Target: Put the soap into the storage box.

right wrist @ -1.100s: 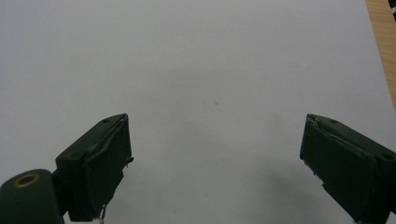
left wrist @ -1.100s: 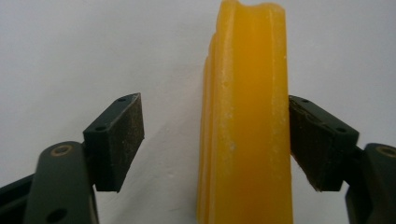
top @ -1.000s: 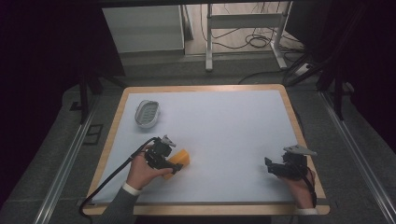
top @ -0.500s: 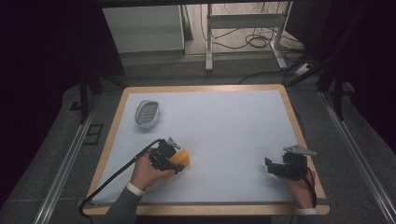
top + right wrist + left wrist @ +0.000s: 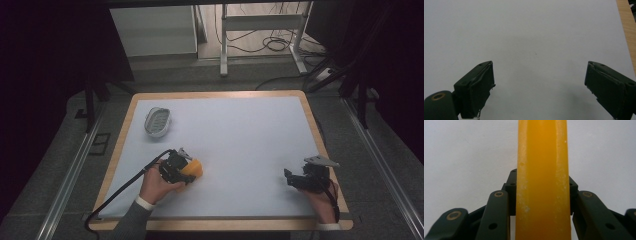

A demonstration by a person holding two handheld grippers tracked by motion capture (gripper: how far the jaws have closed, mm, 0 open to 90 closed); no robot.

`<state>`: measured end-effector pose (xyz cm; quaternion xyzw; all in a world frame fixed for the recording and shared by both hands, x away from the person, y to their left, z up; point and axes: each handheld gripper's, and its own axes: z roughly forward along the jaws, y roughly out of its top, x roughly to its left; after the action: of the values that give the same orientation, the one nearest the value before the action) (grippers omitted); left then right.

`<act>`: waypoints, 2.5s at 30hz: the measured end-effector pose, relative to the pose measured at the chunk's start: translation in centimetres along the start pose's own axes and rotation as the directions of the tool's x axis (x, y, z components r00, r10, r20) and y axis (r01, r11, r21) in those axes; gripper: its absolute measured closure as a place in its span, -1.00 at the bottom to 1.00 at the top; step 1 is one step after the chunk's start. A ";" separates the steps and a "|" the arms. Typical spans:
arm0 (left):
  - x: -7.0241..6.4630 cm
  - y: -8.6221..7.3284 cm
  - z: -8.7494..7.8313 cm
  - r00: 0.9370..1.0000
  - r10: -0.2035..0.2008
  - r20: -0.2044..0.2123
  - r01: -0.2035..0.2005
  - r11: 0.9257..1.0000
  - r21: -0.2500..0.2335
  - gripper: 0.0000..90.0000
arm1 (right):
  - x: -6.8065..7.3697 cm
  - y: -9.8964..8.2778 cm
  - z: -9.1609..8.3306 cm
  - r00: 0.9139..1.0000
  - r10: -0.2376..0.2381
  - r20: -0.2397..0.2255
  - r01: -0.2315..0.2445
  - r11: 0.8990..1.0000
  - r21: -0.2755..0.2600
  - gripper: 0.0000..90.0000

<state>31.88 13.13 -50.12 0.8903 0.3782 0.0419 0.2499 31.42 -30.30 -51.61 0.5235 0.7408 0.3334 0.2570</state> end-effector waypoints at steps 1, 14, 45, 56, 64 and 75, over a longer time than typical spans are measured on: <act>0.1 0.0 -0.1 1.000 0.000 0.001 0.000 1.000 0.000 0.35 | 0.0 0.0 0.0 1.000 0.002 0.000 -0.002 1.000 -0.002 -0.80; 0.9 0.0 -1.6 1.000 -0.021 0.005 0.021 0.999 -0.040 0.35 | -0.1 0.0 -0.1 1.000 0.005 0.002 -0.005 1.000 -0.005 -0.80; 4.1 0.6 -5.7 0.996 -0.076 -0.049 0.069 0.988 -0.138 0.35 | -0.2 0.0 -0.2 1.000 0.011 0.007 -0.011 1.000 -0.009 -0.80; 5.1 1.3 -6.7 0.995 -0.085 -0.049 0.076 0.985 -0.154 0.35 | -0.2 0.1 -0.3 1.000 0.015 0.012 -0.015 1.000 -0.015 -0.80; 5.8 1.6 -7.1 0.994 -0.096 -0.055 0.086 0.984 -0.158 0.35 | -0.2 0.1 -0.4 1.000 0.015 0.013 -0.014 1.000 -0.022 -0.80; 6.2 2.4 -8.0 0.993 -0.093 -0.069 0.080 0.981 -0.174 0.35 | -0.2 0.1 -0.5 1.000 0.016 0.013 -0.016 0.999 -0.028 -0.80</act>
<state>35.73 19.30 -42.74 0.8460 0.4208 0.0976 0.3124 31.20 -30.57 -51.16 0.5279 0.7300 0.3423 0.2667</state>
